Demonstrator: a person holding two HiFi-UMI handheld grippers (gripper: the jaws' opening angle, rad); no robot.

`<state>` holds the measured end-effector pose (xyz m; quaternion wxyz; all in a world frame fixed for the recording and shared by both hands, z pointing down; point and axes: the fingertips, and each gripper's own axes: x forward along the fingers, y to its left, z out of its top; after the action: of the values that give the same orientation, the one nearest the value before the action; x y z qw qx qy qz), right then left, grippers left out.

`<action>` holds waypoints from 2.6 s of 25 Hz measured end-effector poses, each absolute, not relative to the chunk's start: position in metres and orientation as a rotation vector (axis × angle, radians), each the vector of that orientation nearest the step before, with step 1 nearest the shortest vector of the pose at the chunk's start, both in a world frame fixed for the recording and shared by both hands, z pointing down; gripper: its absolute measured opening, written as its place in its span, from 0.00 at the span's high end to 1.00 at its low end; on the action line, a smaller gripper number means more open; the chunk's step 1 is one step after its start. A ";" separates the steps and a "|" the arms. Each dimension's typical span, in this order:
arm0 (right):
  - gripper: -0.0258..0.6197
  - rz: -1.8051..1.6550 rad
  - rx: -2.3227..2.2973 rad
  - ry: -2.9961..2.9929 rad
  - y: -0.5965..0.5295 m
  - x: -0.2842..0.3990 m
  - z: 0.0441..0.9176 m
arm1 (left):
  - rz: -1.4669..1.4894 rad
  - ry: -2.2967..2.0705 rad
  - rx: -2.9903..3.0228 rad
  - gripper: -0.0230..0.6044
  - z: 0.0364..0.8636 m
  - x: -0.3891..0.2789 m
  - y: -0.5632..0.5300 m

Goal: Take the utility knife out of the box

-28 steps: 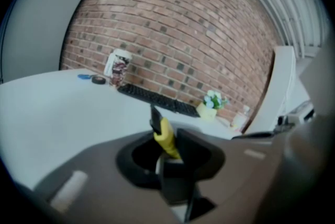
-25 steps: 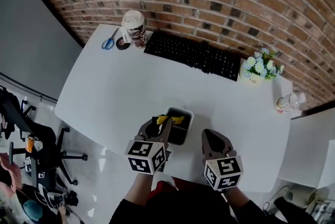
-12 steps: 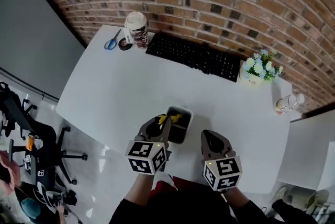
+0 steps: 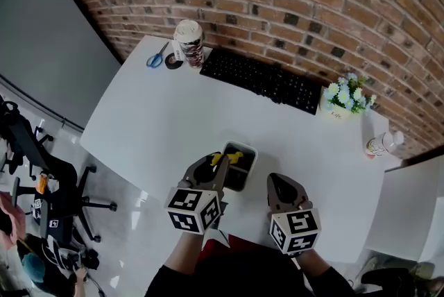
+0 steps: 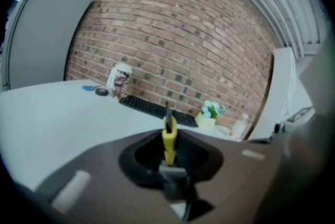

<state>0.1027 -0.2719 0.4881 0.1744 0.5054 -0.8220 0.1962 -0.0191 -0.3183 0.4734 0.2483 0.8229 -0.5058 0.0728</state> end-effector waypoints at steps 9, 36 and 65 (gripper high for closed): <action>0.95 0.509 1.427 -2.383 -0.281 0.100 0.469 | 0.115 -1.453 2.247 0.87 0.440 -0.035 -0.312; 0.95 0.397 1.167 -2.551 -0.271 -0.018 0.442 | 0.022 -1.781 2.062 0.87 0.422 -0.173 -0.260; 0.95 0.339 1.063 -2.588 -0.259 -0.196 0.434 | 0.027 -1.823 2.012 0.87 0.434 -0.337 -0.239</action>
<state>-0.1962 -0.2588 0.4335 0.1607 0.3723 -0.9064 0.1186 -0.3368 -0.2395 0.4336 0.2116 0.7242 -0.6562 0.0097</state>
